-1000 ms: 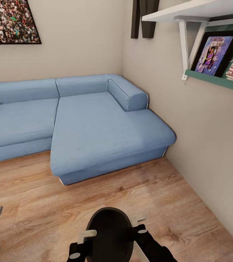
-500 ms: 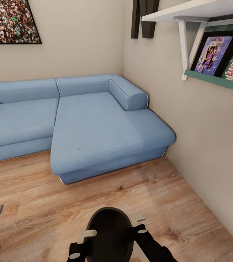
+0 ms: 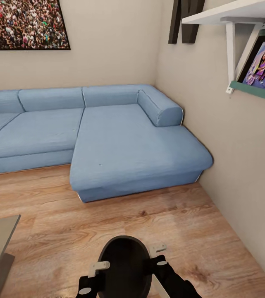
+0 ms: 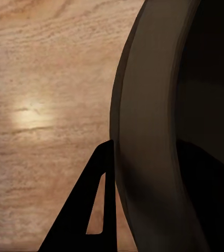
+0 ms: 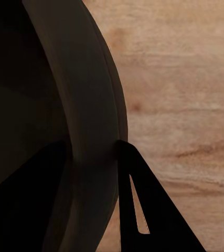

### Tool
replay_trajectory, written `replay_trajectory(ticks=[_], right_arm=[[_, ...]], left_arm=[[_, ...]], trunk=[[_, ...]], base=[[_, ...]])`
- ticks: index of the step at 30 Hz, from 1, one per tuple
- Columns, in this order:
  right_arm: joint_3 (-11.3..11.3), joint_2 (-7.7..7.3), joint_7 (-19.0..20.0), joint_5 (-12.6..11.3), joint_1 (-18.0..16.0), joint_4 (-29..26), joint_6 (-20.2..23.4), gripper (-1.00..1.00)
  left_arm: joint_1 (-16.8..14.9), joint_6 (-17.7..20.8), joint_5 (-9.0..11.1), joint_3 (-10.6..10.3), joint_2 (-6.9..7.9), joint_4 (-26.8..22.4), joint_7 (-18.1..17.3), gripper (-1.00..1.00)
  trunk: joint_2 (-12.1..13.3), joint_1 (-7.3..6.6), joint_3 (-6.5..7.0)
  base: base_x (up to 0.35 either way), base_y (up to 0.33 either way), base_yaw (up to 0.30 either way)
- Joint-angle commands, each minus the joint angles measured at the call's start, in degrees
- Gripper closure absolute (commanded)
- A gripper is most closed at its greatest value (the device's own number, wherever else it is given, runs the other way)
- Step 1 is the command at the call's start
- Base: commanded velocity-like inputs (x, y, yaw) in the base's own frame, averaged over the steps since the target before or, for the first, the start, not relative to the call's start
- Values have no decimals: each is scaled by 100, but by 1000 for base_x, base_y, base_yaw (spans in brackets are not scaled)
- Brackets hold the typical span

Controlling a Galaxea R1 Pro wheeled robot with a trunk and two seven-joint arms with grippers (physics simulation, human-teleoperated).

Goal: Place each of the two pumpkins and all three candles from the living room inside a cabinet in the living room (use any cabinet), then make sure every cabinet is closed, and position the cauldron so it is next to a table in the living room.

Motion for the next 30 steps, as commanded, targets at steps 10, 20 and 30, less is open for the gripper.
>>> replay_trajectory(ticks=[10, 20, 30], right_arm=[[59, 181, -27, -97, -2, -31, -5, 100], [61, 181, -24, -97, -2, -31, -3, 100], [67, 181, -21, -97, -2, -31, -2, 100]], left_arm=[[-7, 14, 156, -100, -10, 1, -139, 100], [-6, 14, 156, -129, -11, 1, -139, 100], [-6, 14, 156, -130, -11, 1, -139, 100]], trunk=[[-2, -1, -4], [-2, -1, -4], [-2, -1, -4]], base=[[-2, -57, 289], [-66, -2, 290], [-34, 0, 290]])
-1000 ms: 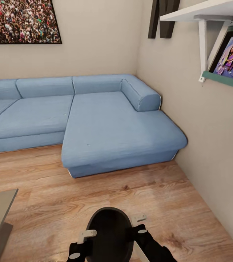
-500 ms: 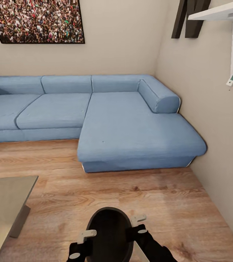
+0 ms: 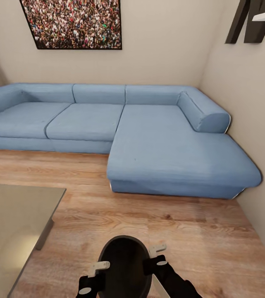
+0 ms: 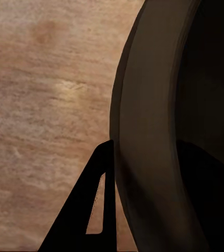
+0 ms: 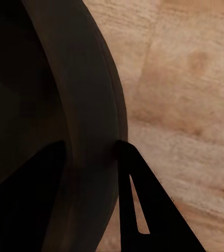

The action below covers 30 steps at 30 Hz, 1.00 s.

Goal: Place each of the two pumpkins and all three candles from the living room inside a cabinet in the living room (use any cabinet), then make sure every cabinet is closed, and position the cauldron so it is next to a table in the living room.

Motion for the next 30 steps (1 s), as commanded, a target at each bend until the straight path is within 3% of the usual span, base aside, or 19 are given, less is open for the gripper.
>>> replay_trajectory(ticks=[1, 10, 30], right_arm=[[64, 188, -30, -100, -2, -24, 1, 100], [64, 188, -29, -100, -2, -24, 0, 100], [64, 188, -29, -100, -2, -24, -3, 100]], left_arm=[[-6, 13, 167, -137, -7, 4, -139, 100], [-5, 13, 167, -137, -6, 4, -139, 100], [-4, 13, 167, -137, -8, 4, -139, 100]], trunk=[[-2, -3, -4], [-2, -3, -4], [-2, -3, -4]], base=[[-160, 0, 290], [-165, 0, 290], [-21, 0, 267]])
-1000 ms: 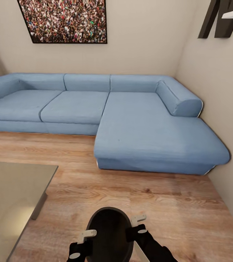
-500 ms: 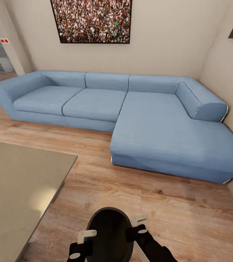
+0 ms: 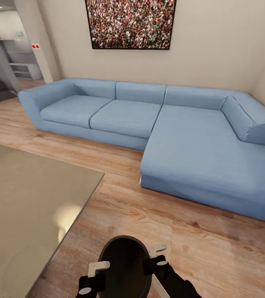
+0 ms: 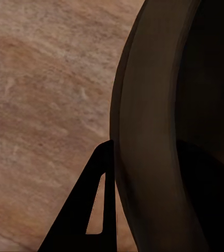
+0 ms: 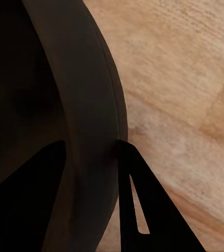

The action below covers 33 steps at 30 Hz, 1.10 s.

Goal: Place each of the two pumpkins and all three candles from the living room inside a cabinet in the living room (use any cabinet), then make sure every cabinet is closed, and position the cauldron so it is next to a table in the living room.

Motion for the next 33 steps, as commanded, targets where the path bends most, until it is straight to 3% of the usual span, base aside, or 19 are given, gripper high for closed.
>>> replay_trajectory(ticks=[1, 33], right_arm=[[67, 187, -30, -102, -4, -27, -3, 100], [67, 187, -30, -102, -4, -27, -3, 100]], left_arm=[[-4, 13, 166, -135, -8, 2, -139, 100], [-4, 13, 166, -135, 1, 2, -141, 100]], trunk=[[-2, -1, -4], [-2, -1, -4]], base=[[-9, 0, 61], [-6, 0, 23]])
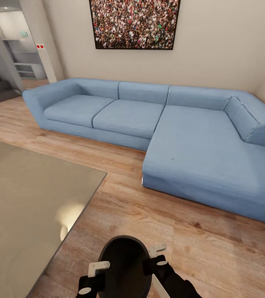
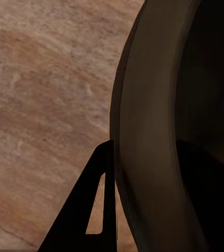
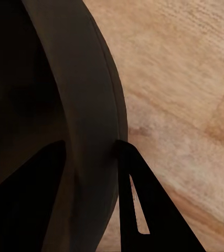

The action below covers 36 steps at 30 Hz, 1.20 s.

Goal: Place each of the two pumpkins and all three candles from the living room inside a cabinet in the living room (use any cabinet), then make sure every cabinet is closed, and position the cauldron so it is next to a table in the living room.

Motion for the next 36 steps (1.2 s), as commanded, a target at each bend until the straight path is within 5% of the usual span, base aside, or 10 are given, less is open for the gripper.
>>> replay_trajectory(ticks=[1, 13, 36], right_arm=[[69, 183, -29, -111, -3, -26, -2, 100], [69, 183, -27, -111, -3, -26, -2, 100], [69, 183, -29, -111, -3, -26, -2, 100]], left_arm=[[-6, 13, 173, -148, 0, 4, -131, 100], [-3, 13, 173, -148, -1, 4, -127, 100], [-1, 4, 173, -148, -1, 4, -127, 100]], trunk=[[-2, -2, -4], [-2, -2, -4], [-925, 503, -417]], base=[[-84, 0, 233], [-18, 0, 113], [0, 0, 1]])
